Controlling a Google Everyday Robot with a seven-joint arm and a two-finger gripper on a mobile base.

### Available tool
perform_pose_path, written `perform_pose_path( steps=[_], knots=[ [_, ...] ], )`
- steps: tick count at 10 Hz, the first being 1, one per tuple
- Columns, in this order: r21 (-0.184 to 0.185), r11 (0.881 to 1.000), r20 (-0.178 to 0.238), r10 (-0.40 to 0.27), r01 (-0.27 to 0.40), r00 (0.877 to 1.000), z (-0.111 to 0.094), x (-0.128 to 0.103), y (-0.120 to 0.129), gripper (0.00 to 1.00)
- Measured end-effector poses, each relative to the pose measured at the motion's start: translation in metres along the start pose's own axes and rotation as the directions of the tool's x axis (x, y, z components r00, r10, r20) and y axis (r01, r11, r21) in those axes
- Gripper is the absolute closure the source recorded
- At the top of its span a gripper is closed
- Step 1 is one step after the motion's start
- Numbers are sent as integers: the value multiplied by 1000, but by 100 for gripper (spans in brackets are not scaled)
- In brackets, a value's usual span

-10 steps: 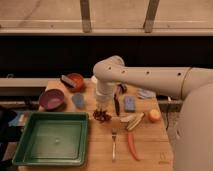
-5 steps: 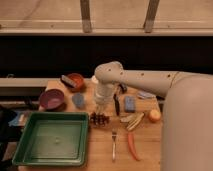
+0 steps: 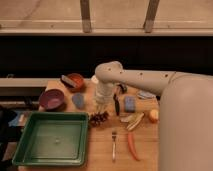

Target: Place grapes in table surface

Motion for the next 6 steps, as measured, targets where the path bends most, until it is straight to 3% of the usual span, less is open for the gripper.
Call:
perform_pose_path(
  steps=[6],
  knots=[
    [-1, 1000, 1, -1, 1, 1000, 0, 0, 1, 38]
  ],
)
